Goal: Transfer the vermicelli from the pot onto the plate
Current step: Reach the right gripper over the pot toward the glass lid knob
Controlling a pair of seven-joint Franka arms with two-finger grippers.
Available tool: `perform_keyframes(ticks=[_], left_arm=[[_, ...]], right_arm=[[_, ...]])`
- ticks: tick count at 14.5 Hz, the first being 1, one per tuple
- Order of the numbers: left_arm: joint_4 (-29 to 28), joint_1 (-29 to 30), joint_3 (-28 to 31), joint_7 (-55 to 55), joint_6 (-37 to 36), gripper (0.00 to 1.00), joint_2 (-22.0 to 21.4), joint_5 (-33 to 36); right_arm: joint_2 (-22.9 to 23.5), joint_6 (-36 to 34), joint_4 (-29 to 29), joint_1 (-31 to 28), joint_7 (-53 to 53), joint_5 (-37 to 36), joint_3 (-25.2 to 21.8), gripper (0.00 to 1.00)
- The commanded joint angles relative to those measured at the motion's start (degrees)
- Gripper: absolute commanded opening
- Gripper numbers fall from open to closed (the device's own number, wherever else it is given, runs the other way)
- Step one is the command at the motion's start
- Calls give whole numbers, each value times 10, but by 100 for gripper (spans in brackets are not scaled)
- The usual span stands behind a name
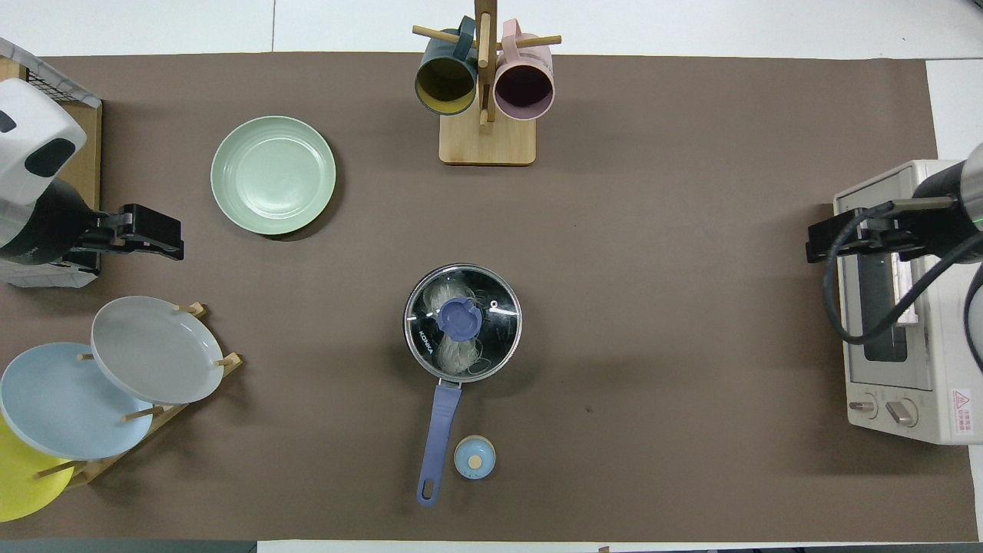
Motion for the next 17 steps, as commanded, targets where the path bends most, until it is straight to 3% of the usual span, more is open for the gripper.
perform_keyframes(ticks=[1, 3, 5, 7, 14, 17], left_arm=[[-17, 0, -3, 0, 6, 100, -14, 12], [-17, 7, -3, 0, 4, 100, -14, 12], [-17, 5, -3, 0, 5, 100, -14, 12], [-17, 4, -3, 0, 0, 100, -15, 12], [-19, 7, -3, 3, 8, 100, -16, 11], [-19, 14, -3, 0, 10, 100, -16, 11]], right_arm=[[5, 45, -12, 43, 59, 24, 3, 100], [39, 60, 18, 107, 119, 13, 3, 100], [116, 56, 84, 156, 181, -25, 3, 100], [167, 74, 114, 202, 229, -37, 3, 100], [205, 139, 116, 311, 365, -55, 3, 100], [245, 162, 128, 370, 437, -58, 1, 100]])
